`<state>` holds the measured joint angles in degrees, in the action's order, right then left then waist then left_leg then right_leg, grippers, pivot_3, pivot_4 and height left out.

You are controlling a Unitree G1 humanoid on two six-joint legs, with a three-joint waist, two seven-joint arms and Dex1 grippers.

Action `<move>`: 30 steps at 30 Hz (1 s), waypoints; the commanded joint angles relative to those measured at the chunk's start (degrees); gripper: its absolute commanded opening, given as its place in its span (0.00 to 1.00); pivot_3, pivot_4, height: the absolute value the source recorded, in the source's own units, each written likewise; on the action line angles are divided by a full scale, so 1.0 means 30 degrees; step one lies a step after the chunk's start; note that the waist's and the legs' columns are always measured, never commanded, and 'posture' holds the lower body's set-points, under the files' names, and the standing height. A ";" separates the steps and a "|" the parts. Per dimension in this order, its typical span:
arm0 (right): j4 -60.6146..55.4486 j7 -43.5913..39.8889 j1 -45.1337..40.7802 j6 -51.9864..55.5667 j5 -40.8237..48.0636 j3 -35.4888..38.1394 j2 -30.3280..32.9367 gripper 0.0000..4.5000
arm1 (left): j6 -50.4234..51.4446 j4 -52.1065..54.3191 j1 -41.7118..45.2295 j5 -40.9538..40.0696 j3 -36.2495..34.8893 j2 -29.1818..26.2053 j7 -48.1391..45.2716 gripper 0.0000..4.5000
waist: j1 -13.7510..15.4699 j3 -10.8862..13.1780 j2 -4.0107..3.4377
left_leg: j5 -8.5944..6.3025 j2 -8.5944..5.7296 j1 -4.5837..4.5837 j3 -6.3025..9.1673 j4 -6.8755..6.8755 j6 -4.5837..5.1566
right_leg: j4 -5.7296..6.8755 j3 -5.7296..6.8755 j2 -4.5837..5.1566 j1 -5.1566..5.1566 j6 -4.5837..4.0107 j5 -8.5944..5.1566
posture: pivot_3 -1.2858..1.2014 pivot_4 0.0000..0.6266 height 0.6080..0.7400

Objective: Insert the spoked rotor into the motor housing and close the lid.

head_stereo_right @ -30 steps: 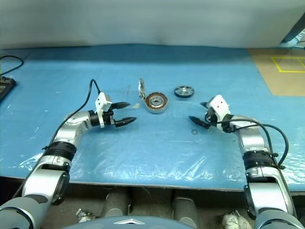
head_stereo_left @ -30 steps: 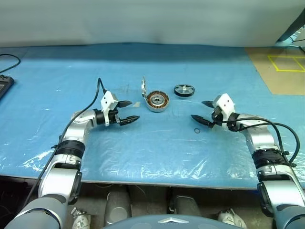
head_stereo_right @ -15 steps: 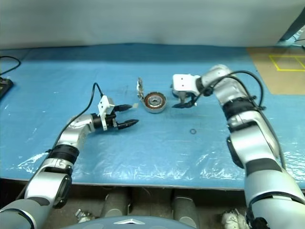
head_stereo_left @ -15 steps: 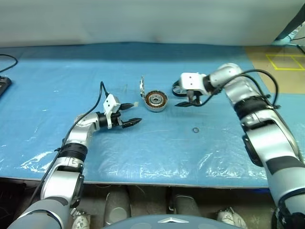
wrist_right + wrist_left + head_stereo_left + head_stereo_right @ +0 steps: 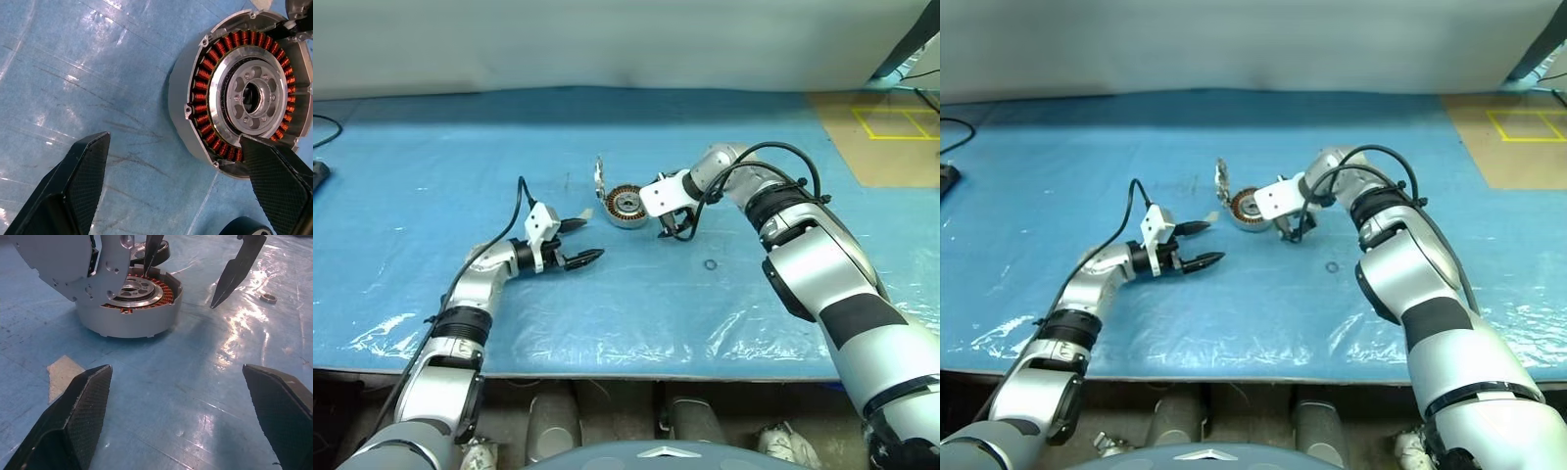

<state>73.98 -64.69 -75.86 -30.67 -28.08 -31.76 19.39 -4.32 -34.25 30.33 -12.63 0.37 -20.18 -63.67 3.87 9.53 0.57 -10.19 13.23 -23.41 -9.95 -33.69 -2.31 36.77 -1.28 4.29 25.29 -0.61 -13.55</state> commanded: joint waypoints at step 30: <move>0.1314 0.1319 -0.0036 0.2231 -0.0764 0.0744 -0.1843 0.99 | 0.0343 0.2059 -0.1389 -0.0501 -0.0287 -0.0379 0.1038 1.00 | -0.0006 0.0009 -0.0016 | -0.0014 0.0018 -0.0001 -0.0005 -0.0060 -0.0019 | 0.0023 -0.0005 -0.0007 -0.0011 -0.0002 0.0000 | 0.52 0.24 1.00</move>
<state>77.41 -60.34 -76.92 -25.64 -31.10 -30.44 13.98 -3.20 -29.95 26.31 -13.24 0.28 -20.85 -60.72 3.86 9.56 0.52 -10.23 13.28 -23.39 -9.96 -33.87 -2.37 36.84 -1.30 4.27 25.23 -0.62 -13.55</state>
